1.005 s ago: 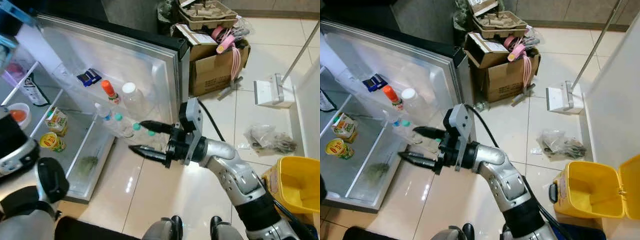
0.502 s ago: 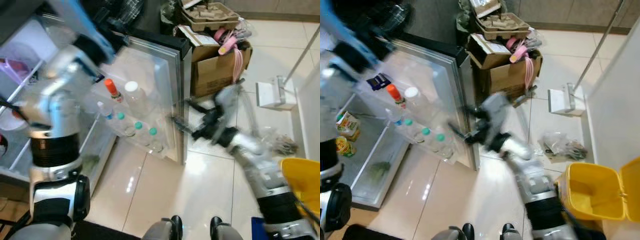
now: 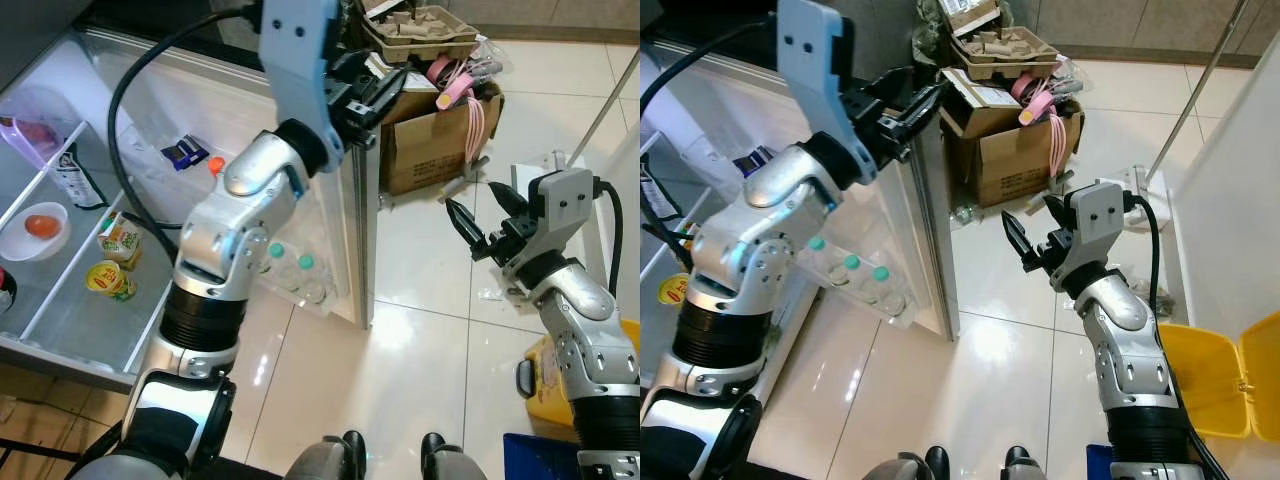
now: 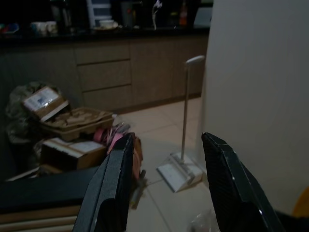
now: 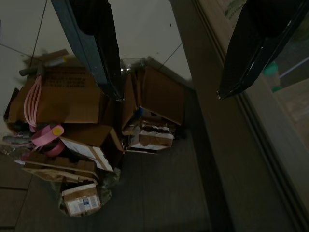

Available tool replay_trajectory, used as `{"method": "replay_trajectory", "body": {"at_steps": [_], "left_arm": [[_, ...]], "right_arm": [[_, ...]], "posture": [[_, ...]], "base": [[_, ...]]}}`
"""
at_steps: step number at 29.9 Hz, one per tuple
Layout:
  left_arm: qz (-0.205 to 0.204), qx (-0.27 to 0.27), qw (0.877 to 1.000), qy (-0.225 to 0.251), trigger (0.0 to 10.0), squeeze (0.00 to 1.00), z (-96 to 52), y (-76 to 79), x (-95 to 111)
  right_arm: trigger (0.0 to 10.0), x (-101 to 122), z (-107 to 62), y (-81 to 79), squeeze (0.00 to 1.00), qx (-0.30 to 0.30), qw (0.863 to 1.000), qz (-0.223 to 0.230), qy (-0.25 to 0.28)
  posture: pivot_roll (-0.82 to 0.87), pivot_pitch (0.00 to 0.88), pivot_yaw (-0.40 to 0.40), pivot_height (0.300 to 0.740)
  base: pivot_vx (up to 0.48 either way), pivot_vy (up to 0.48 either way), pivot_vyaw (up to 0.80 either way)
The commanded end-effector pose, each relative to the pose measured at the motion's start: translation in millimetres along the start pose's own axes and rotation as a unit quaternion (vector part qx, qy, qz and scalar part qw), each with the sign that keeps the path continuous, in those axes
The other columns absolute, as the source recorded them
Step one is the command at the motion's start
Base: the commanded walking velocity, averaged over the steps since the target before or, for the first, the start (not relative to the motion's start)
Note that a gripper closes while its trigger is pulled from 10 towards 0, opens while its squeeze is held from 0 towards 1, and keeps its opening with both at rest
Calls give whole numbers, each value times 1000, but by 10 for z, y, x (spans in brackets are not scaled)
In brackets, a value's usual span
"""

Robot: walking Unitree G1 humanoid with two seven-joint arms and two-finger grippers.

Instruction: Restocking fridge

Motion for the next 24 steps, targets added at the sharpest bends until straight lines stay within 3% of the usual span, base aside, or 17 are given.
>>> {"method": "replay_trajectory", "body": {"at_steps": [1, 5, 9, 11, 14, 17, 20, 23, 24], "left_arm": [[-8, -32, 999, 10, 10000, 0, -5, 173, 22], [-27, -46, 999, -2, 10000, 0, -25, 258, -43], [-40, -34, 997, -49, 10000, 0, -97, 417, -367], [-36, -25, 998, -53, 10000, 0, -106, 415, -415], [-47, 13, 998, -35, 10000, 0, -108, 293, -377], [-77, 37, 996, 40, 10000, 0, -116, 22, -4], [-79, 38, 994, 65, 10000, 0, -142, -82, 156], [-48, 42, 992, 113, 10000, 0, -223, -325, 549], [4, 86, 989, 123, 10000, 0, -317, -627, 746]], "right_arm": [[10000, -91, -68, 14, 0, -9, 1000, 5, -10], [10000, -101, -80, 19, 0, -12, 1000, 5, -10], [10000, -132, -97, 38, 0, -17, 1000, 7, -13], [10000, -133, -98, 38, 0, -18, 1000, 6, -13], [10000, -134, -101, 43, 0, -21, 1000, 6, -12], [10000, -145, -106, 60, 0, -24, 1000, 5, -12], [10000, -141, -103, 59, 0, -23, 1000, 5, -11], [10000, -122, -65, 50, 0, -18, 1000, 1, -8], [10000, -109, -29, 22, 0, -9, 1000, -2, -4]], "posture": [[-67, 260, 129, 737], [-65, 261, 130, 737], [-62, 271, 135, 737], [-63, 272, 135, 737], [-65, 275, 137, 737], [-62, 276, 140, 737], [-62, 276, 140, 737], [-56, 277, 140, 737], [-53, 277, 141, 737]], "base": [[0, 0, 0], [0, 0, 0], [0, 0, 0], [0, 0, 0], [0, 0, 0], [0, 0, 0], [0, 0, 0], [0, 0, 0], [0, 0, 0]]}}
Point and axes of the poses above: a point about 5 cm out from each wrist's last joint towards the gripper, its own z axis pointing out of the wrist towards the gripper, its own x axis along the axis of the wrist's last joint, y = z × x, the point moved 6 cm from there along z, pointing out of the wrist towards the gripper, and after that the axes turned 4 degrees about -z, right-handed, at the moved point
